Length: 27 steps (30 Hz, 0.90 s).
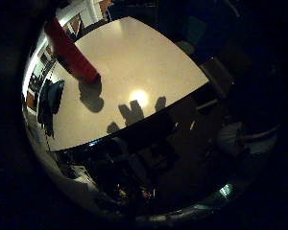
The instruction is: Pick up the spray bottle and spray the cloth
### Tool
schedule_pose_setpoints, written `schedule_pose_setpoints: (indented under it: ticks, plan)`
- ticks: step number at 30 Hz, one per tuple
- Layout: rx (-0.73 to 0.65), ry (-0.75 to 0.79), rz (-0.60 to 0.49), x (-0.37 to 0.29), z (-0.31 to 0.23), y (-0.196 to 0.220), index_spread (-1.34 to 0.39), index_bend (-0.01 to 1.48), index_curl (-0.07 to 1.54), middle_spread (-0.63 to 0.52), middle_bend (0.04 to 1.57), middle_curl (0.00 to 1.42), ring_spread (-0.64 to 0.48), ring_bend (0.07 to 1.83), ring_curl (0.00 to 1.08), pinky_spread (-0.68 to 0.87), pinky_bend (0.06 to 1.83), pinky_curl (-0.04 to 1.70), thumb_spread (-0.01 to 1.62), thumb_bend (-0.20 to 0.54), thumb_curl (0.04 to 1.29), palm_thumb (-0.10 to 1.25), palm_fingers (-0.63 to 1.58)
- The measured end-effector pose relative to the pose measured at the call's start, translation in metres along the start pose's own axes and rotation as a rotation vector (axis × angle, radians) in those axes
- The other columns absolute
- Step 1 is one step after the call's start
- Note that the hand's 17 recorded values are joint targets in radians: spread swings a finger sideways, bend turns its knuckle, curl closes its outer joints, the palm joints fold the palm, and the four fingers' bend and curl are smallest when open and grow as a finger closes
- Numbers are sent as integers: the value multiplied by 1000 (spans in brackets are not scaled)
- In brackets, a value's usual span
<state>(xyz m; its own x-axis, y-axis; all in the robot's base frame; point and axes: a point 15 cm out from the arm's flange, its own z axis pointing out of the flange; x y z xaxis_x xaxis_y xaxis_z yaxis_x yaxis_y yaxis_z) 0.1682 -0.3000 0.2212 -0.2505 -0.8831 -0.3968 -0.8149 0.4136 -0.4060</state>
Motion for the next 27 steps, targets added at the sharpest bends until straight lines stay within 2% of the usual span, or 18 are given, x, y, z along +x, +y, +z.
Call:
schedule_pose_setpoints:
  ticks: [27]
  plan:
    - [2,4,-9,-1,-2,-1,-365,249,844,-43,194,452,19,248,379,340,199,289,1079,-22,309,552,492]
